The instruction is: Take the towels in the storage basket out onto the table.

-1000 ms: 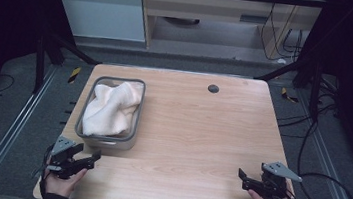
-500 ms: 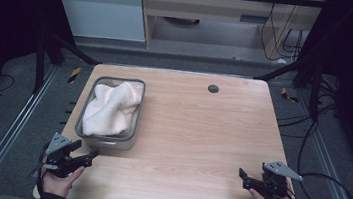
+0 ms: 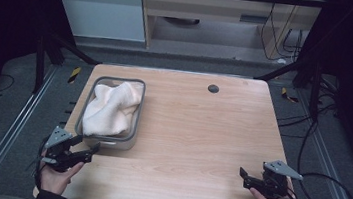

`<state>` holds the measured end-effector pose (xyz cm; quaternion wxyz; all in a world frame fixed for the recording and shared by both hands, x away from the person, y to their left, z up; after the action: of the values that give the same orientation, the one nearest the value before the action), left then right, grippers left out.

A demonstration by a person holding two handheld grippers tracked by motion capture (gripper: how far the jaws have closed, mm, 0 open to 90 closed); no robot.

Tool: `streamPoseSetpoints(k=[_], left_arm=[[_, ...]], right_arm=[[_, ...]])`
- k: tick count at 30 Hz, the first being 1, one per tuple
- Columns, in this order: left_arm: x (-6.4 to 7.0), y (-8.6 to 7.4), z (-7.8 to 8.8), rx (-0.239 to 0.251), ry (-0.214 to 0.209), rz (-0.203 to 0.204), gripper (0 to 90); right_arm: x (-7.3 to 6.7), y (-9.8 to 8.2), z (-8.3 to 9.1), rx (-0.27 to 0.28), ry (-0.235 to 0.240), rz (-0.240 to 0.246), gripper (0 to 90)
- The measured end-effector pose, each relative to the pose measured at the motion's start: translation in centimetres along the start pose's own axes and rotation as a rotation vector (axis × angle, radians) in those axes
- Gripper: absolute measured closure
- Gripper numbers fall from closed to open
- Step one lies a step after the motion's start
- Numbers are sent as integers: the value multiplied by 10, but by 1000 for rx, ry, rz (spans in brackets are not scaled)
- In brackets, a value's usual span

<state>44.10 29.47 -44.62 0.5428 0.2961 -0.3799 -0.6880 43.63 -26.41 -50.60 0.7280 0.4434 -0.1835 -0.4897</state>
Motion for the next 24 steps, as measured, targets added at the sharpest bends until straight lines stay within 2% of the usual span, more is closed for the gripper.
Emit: streamPoseSetpoints(k=[6, 11, 24], left_arm=[[-11, 11, 5, 6, -16, 4, 240], [-15, 21, 7, 11, -25, -1, 234], [-10, 44, 1, 1, -26, -49, 226]], right_arm=[[1, -1, -1, -8, -9, 12, 110], [1, -2, -1, -10, -9, 11, 108], [1, -1, 0, -7, -6, 5, 104]])
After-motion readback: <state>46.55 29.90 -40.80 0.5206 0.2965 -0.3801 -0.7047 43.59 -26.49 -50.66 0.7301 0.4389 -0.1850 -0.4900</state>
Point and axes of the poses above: each handheld gripper's, and its own axes: z roughly backward along the jaws, y roughly out of its top, x roughly to its right, the point moved 4 cm from there along -z, roughly forward along the jaws, and after that the axes turned 11 degrees about y, right-handed, at the moved point
